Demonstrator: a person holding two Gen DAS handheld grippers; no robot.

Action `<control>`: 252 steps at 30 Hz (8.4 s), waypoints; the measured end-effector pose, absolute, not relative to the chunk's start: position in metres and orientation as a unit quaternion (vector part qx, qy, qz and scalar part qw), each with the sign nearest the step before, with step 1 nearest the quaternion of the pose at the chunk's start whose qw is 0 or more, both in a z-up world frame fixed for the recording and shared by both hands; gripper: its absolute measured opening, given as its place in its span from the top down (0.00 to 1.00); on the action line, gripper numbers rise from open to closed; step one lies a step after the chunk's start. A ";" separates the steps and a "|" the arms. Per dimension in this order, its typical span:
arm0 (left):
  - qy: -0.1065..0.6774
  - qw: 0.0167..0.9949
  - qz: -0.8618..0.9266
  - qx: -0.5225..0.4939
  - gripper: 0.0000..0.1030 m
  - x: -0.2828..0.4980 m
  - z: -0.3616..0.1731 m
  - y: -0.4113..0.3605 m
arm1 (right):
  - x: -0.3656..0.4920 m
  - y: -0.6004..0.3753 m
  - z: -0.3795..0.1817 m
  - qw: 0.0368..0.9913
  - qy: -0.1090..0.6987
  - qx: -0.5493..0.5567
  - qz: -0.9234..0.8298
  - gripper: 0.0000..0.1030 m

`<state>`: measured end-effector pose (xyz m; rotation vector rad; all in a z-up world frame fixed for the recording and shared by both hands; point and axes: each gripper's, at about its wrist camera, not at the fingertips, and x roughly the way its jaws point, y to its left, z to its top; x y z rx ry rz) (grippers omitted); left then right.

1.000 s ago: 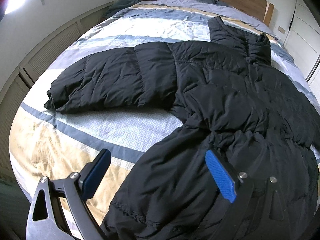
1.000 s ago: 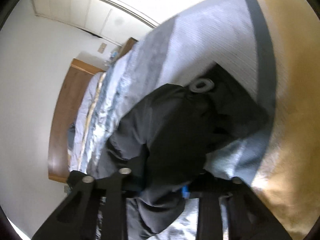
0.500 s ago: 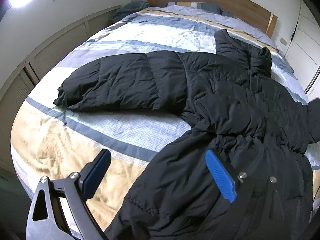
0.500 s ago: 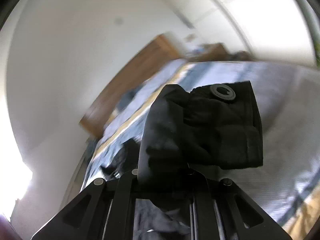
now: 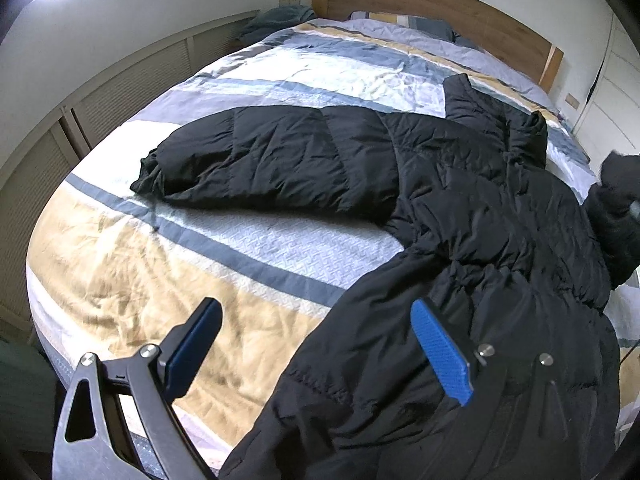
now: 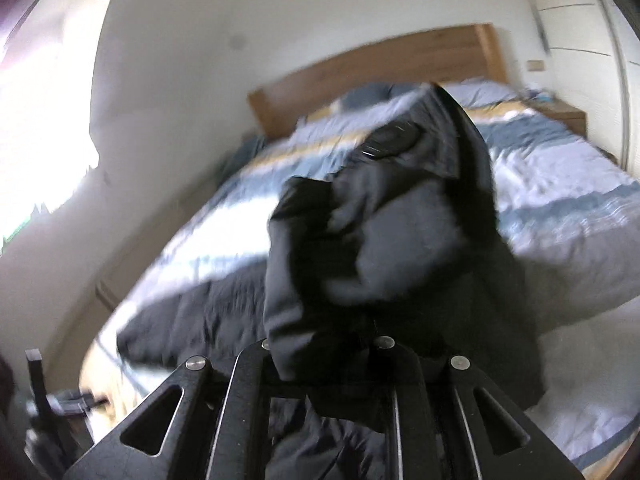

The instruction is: Fold large clothes

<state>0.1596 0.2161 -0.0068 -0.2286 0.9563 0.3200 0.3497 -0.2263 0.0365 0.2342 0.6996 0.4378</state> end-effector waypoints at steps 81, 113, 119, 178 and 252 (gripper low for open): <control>0.463 0.879 0.006 -0.114 0.07 0.171 0.016 0.147 | 0.198 -0.236 0.034 0.900 0.410 0.054 0.138 0.30; 0.325 0.755 0.119 -0.557 0.09 0.213 -0.124 0.493 | 0.191 -0.258 0.023 0.894 0.442 0.075 0.031 0.30; 0.295 0.743 0.110 -0.591 0.28 0.232 -0.134 0.506 | 0.199 -0.265 0.024 0.894 0.440 0.079 0.017 0.30; 0.473 0.845 -0.167 -0.183 0.77 0.314 -0.054 0.030 | 0.130 -0.371 0.013 0.903 0.388 0.185 -0.010 0.29; 0.418 0.901 -0.061 -0.097 0.40 0.179 0.078 0.140 | 0.138 -0.228 0.076 0.912 0.394 0.017 0.113 0.32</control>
